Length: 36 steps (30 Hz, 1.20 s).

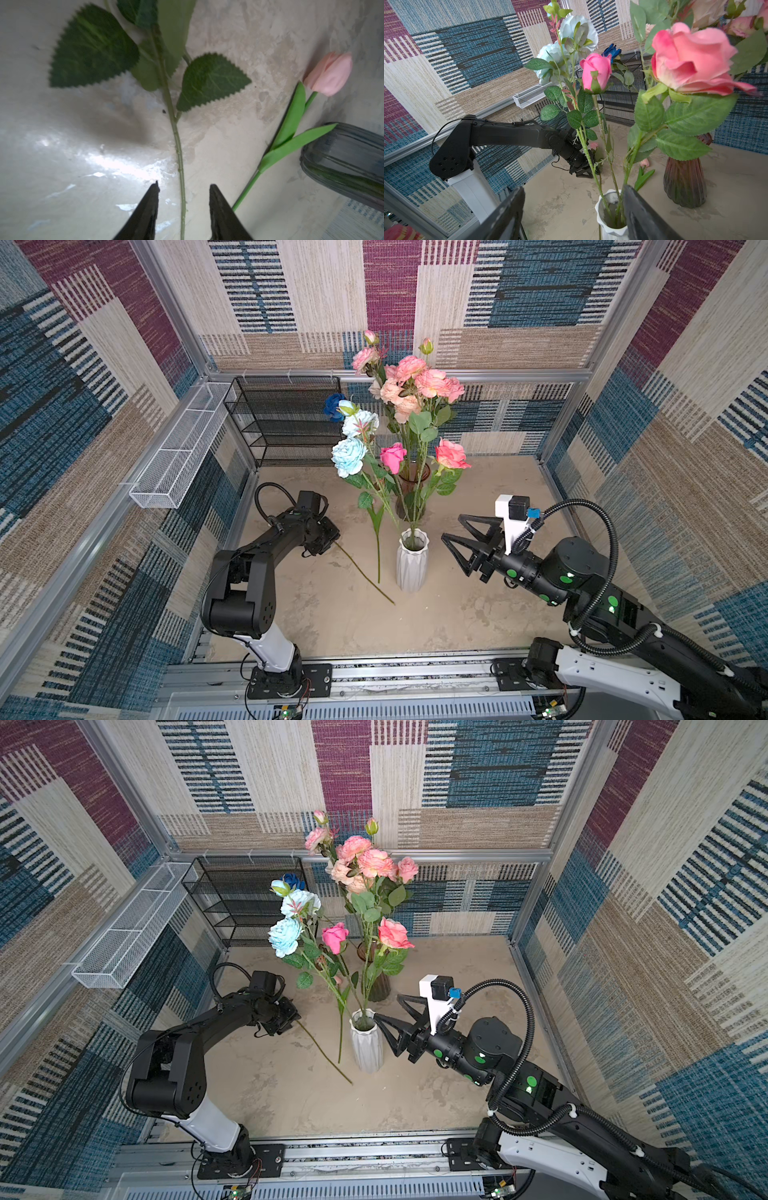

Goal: Arrange flowers in a vase
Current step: Pick up the flower from the top-left of the table.

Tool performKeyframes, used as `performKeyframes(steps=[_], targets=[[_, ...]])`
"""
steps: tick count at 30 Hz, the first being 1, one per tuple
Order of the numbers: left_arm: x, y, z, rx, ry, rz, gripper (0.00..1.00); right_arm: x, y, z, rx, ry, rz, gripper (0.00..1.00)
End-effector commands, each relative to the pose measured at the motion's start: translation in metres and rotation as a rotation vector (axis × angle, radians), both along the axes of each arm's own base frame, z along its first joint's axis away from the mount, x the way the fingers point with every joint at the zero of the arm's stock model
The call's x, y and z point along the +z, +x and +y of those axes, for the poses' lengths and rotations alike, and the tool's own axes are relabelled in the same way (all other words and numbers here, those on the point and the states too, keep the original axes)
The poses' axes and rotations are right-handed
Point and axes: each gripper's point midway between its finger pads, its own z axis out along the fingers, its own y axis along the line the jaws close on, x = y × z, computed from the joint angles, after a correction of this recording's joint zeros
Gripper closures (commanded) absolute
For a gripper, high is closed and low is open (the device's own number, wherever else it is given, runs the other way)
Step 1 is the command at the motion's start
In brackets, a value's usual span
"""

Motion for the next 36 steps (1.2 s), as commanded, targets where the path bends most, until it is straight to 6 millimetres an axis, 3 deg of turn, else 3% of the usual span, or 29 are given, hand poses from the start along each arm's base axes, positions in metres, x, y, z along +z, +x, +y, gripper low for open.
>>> performKeyframes(steps=[1,22,36], targets=[[-0.002,0.003,-0.007,0.040,0.002,0.036,0.57,0.001,0.001,-0.007,-0.024,0.009,-0.006,0.24],[-0.035,-0.007,-0.002,-0.013,0.129,0.233,0.72,-0.005,-0.007,-0.033,-0.072,0.034,-0.032,0.24],[-0.049,-0.015,0.008,-0.107,0.239,0.315,0.96,-0.007,-0.007,-0.031,-0.066,0.030,-0.032,0.24]])
